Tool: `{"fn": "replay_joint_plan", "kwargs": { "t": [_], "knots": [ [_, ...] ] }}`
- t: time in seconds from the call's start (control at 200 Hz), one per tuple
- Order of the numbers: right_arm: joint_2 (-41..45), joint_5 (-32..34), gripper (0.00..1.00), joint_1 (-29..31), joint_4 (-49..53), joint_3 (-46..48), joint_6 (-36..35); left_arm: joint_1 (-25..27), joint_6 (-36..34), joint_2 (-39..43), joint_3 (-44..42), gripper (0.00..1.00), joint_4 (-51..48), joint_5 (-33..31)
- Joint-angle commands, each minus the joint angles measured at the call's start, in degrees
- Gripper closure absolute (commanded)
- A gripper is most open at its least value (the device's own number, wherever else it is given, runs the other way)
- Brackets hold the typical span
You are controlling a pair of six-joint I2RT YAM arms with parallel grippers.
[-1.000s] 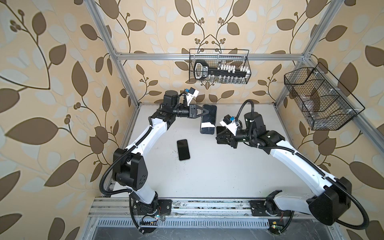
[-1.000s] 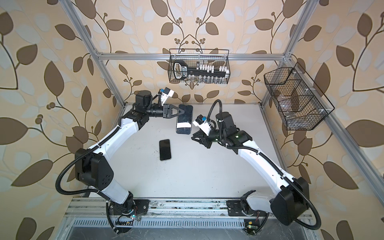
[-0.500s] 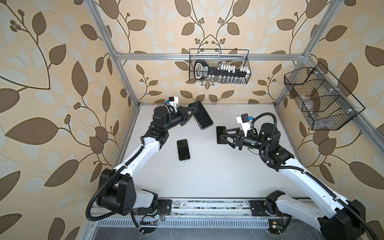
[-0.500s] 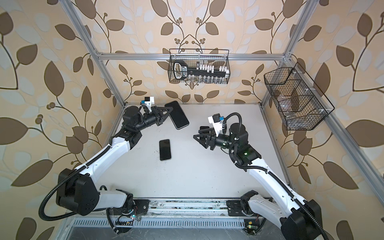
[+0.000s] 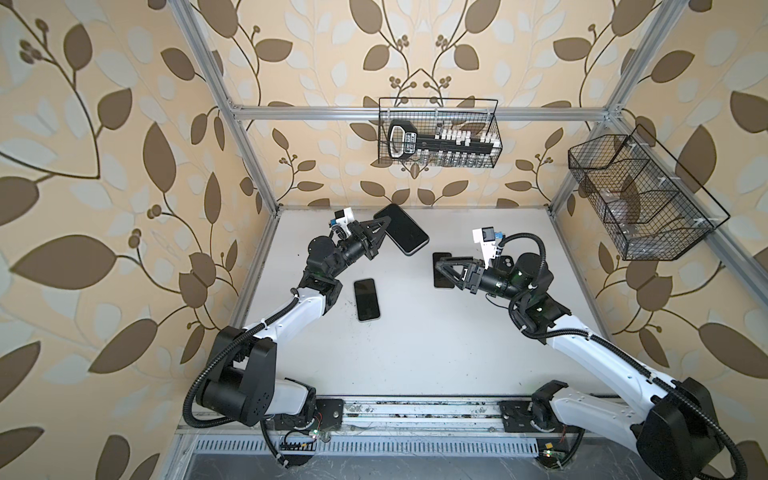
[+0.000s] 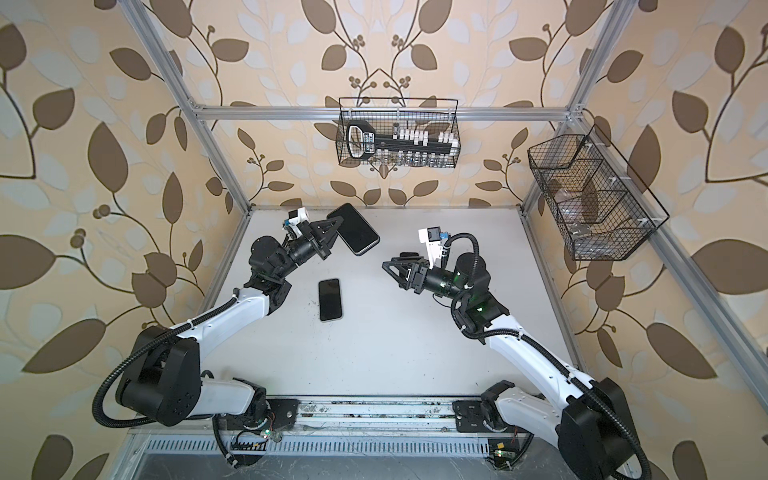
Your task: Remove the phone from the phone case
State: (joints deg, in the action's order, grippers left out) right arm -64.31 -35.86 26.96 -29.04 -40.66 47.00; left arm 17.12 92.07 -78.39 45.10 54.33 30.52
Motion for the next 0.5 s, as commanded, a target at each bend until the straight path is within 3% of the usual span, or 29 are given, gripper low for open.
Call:
{"fn": "replay_joint_plan", "kwargs": {
  "t": [0.0,0.495],
  "knots": [
    [-2.1,2.7,0.38,0.9,-6.3,0.1,3.4,1.0,2.0,1.0,0.5,1.00,9.6,-1.5],
    [-6.7,3.1,0.40,2.7,-9.0,-4.5,1.8,2.2,2.0,0.6,-1.1,1.00,10.9,-2.0]
  ]
}}
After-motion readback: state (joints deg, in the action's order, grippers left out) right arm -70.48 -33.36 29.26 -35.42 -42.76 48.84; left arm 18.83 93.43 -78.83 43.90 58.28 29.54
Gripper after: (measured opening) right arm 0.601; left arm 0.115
